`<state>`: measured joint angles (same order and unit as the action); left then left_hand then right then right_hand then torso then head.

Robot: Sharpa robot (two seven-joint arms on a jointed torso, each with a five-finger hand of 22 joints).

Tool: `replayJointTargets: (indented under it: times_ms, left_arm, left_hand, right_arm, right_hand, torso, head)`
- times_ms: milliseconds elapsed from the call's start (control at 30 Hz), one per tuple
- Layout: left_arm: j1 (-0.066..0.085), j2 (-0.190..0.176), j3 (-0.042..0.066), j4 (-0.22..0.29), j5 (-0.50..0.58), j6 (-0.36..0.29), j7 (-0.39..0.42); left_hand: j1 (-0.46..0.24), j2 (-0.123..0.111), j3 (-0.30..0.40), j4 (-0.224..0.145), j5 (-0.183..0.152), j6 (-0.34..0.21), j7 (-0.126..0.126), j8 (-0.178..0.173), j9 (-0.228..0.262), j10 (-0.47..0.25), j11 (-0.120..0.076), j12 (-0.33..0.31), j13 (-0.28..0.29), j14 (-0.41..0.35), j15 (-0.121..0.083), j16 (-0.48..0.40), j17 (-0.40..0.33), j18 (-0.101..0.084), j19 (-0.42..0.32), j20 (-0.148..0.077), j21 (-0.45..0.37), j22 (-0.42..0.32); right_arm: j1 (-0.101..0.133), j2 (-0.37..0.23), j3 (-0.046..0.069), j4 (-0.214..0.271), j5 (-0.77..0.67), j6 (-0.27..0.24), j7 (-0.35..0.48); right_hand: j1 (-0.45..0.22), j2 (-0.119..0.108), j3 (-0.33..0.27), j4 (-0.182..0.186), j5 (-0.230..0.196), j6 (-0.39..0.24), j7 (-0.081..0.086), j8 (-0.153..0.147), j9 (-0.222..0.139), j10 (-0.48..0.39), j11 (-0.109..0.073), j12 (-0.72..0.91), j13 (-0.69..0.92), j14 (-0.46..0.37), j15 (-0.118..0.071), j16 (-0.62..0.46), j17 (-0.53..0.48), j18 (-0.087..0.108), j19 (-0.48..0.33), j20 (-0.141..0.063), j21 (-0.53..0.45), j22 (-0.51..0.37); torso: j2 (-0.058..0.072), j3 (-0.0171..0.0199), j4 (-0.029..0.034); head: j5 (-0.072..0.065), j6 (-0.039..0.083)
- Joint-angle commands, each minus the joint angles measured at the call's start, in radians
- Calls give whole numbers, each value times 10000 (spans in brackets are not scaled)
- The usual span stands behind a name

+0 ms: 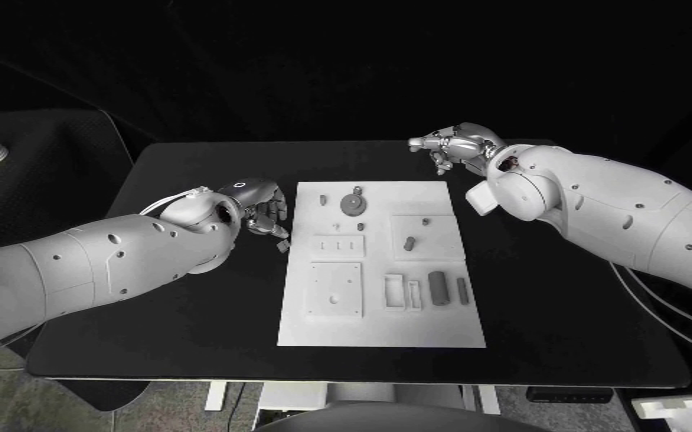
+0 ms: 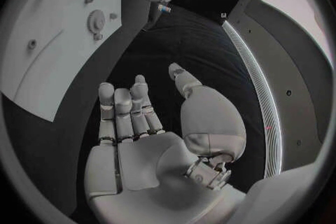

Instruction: Assemble the parts on the task board

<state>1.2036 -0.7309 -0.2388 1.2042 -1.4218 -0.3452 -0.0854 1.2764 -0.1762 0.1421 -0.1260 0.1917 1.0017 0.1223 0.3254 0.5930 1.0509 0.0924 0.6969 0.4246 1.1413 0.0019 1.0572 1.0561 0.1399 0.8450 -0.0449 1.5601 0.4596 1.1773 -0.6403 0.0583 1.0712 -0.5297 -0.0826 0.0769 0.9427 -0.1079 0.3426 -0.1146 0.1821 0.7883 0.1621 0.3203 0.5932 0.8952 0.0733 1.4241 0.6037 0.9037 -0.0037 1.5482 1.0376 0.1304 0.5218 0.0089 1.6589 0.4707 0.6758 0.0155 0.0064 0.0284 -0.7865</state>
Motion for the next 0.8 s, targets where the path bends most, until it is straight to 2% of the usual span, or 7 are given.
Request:
replayJointTargets:
  times_ms: [33, 133, 300, 500, 800]
  left_arm:
    - [-65, -40, 6, 13, -520, -49, 367]
    - [-180, -50, 6, 30, -626, 169, 425]
    - [-351, -59, 6, 47, -637, 239, 503]
    - [-414, -47, 6, -44, -730, 594, 322]
    - [-586, 74, 8, -378, -826, 404, 39]
  left_hand:
    - [-26, -67, -191, 39, -11, 55, 103, 38, 1, -7, 48, -38, -21, -61, 6, -57, -26, 85, -73, -16, -75, -33]
    - [-162, -107, -565, 56, -15, -10, 168, -16, -46, -64, 91, -99, -71, -96, 36, -111, -62, 59, -94, -9, -138, -79]
    - [-145, -109, -780, 37, -16, -132, 133, -85, -96, -197, 77, -180, -120, -131, 60, -151, -85, 50, -104, -11, -181, -110]
    - [-213, -124, -947, 80, -30, -185, 165, -110, -123, -259, 85, -212, -141, -139, 76, -159, -89, 37, -96, -7, -199, -126]
    - [-427, -119, -1288, 245, -16, -341, 255, -174, -202, -444, 176, -277, -184, -129, 91, -146, -80, 28, -24, -15, -218, -159]
  right_arm:
    - [-16, -14, 0, 5, -94, 157, 65]
    - [-26, -9, -1, -12, -95, 164, 65]
    - [-49, -13, -2, -12, -95, 179, 66]
    - [-66, -33, -2, -21, -95, 186, 66]
    - [-82, -29, -2, -28, -95, 191, 66]
  right_hand:
    - [117, 21, -21, -36, 6, 0, 38, 43, 15, -82, 4, 40, -12, -46, -26, 24, -11, 33, -67, -18, 1046, -3]
    - [117, 22, -21, -36, 6, 0, 38, 44, 15, -82, 4, 40, -12, -46, -26, 25, -11, 33, -67, -18, 1047, -3]
    - [118, 24, -23, -34, 6, 0, 38, 44, 15, -82, 4, 40, -13, -46, -26, 25, -11, 32, -67, -18, 1047, -3]
    - [118, 25, -24, -33, 6, 1, 38, 44, 15, -82, 4, 40, -13, -46, -26, 25, -11, 32, -67, -18, 1047, -3]
    - [119, 29, -27, -30, 6, 2, 38, 45, 16, -82, 5, 41, -14, -46, -26, 25, -12, 31, -67, -18, 1048, -3]
  torso:
    - [5, 14, -12]
    - [2, 10, -6]
    - [5, 12, -9]
    - [2, 8, -15]
    - [3, 4, -11]
  head:
    - [26, -8]
    - [25, -10]
    - [32, -37]
    - [45, -57]
    - [28, -38]
